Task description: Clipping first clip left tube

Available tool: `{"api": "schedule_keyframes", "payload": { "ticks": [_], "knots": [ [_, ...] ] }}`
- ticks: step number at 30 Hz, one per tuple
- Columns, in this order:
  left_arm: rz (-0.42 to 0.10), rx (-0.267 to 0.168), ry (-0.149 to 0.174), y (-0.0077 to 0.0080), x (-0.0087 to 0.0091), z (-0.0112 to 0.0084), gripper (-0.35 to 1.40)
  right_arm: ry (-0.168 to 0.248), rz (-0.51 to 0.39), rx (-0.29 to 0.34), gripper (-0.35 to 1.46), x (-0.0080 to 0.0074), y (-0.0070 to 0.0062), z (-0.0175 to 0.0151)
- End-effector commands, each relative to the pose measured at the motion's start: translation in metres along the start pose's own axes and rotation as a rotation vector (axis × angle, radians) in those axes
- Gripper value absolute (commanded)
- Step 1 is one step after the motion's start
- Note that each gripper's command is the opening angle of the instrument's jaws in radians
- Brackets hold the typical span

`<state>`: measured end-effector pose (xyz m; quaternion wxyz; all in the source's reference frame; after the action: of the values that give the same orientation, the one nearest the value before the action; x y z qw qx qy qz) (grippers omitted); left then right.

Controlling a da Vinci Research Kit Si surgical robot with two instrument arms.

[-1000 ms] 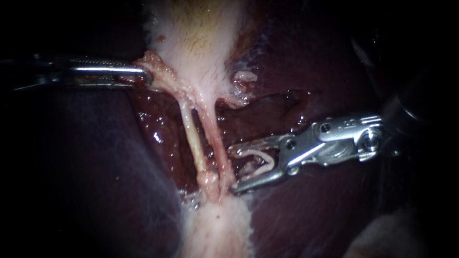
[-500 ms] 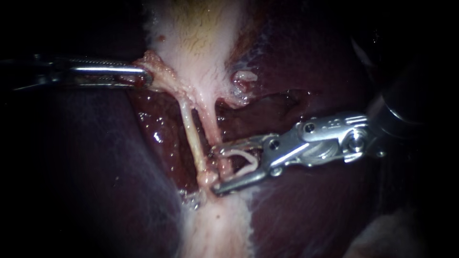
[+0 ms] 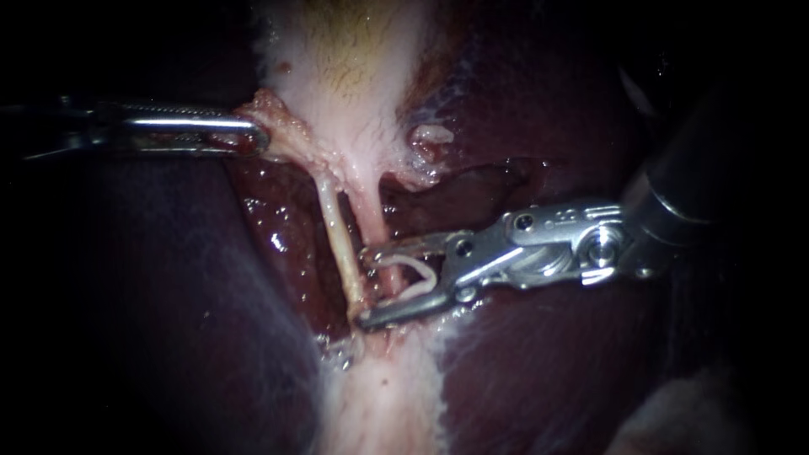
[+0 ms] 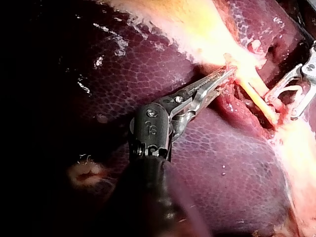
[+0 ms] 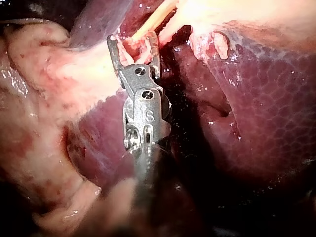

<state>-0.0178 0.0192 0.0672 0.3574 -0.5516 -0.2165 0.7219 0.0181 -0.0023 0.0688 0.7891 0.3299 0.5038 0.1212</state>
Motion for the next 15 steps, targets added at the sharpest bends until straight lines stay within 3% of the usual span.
{"api": "schedule_keyframes", "payload": {
  "ticks": [1,15],
  "knots": [
    [0.0,0.0,0.0,0.0,0.0,0.0,-0.35,0.0,0.004,-0.001,0.5,-0.0002,0.0002,0.0002],
    [0.0,0.0,0.0,0.0,0.0,0.0,-0.35,-0.015,0.02,-0.017,0.5,-0.0028,0.0034,0.0006]
  ]
}}
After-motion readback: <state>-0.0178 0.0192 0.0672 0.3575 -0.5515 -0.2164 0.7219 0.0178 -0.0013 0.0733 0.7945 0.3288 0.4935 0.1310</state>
